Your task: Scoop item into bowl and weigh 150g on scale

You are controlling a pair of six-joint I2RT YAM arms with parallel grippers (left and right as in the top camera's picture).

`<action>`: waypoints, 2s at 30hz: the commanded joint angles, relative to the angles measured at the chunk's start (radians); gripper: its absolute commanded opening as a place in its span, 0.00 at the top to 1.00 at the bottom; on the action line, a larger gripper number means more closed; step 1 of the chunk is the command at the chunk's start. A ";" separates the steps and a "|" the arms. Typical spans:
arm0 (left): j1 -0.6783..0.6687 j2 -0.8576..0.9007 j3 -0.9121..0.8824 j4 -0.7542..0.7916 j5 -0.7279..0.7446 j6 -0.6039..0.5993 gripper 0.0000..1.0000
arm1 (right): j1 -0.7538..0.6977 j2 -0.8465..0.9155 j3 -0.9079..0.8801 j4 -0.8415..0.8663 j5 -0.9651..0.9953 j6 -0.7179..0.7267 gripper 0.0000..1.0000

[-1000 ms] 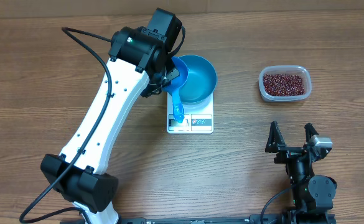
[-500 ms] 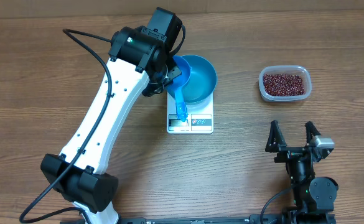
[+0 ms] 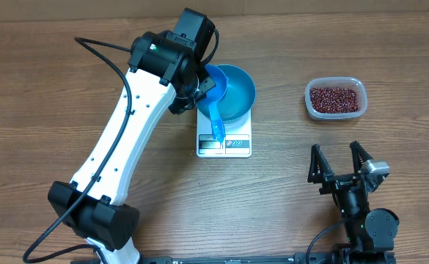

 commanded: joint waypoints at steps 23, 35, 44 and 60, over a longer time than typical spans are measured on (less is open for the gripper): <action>-0.004 -0.015 0.016 0.001 0.007 -0.201 0.96 | 0.005 -0.008 -0.010 0.011 -0.057 0.031 0.00; -0.004 -0.015 0.016 0.000 0.008 -0.276 0.96 | 0.005 -0.008 0.069 -0.016 -0.133 0.030 0.00; -0.004 -0.015 0.016 -0.007 0.008 -0.311 0.96 | 0.005 0.042 0.164 -0.101 -0.133 0.025 0.00; -0.004 -0.015 0.016 -0.011 0.008 -0.314 0.96 | 0.005 0.642 0.560 -0.317 -0.208 -0.032 0.00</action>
